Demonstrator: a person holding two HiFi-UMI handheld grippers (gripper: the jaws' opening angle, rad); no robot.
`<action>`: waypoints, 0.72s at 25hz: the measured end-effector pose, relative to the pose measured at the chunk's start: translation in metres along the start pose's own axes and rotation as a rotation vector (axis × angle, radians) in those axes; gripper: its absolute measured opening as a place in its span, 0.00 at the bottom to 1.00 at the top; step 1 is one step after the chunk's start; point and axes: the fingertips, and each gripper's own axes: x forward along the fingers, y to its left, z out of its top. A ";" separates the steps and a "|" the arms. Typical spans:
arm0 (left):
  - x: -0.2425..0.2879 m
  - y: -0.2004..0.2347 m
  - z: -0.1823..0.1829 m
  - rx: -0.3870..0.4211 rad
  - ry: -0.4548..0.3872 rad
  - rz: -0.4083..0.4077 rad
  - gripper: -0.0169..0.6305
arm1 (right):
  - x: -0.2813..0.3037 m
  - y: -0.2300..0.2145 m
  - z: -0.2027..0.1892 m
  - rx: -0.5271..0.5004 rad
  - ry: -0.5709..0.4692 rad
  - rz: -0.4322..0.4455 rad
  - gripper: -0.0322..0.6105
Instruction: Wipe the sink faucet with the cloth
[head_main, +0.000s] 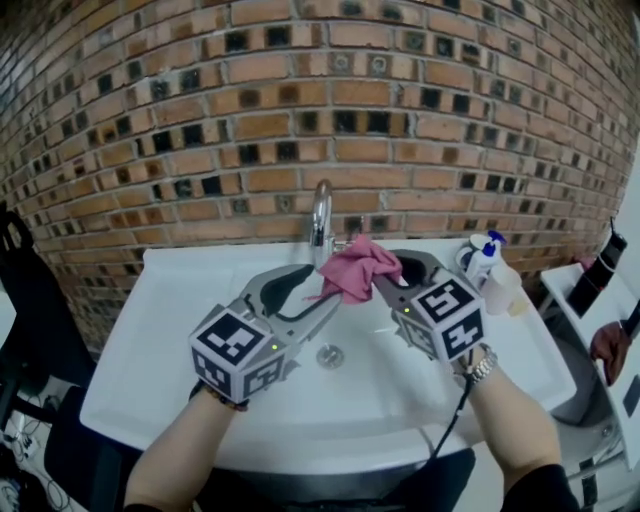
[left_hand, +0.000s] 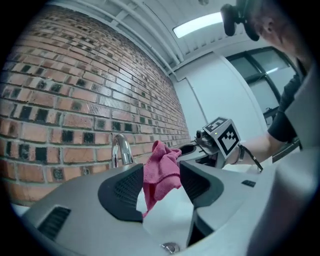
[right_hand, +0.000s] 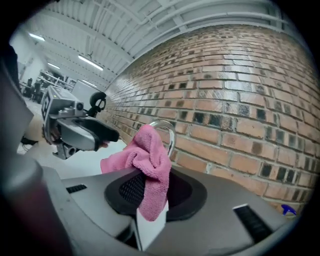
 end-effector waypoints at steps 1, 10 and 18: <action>0.000 -0.004 0.002 0.010 -0.001 -0.016 0.40 | -0.005 0.009 0.002 -0.020 -0.007 0.034 0.18; -0.008 -0.041 0.002 0.101 0.054 -0.188 0.43 | -0.034 0.071 0.026 -0.217 -0.111 0.303 0.18; -0.021 -0.042 0.007 0.142 0.022 -0.214 0.27 | -0.043 0.084 0.037 -0.266 -0.146 0.355 0.18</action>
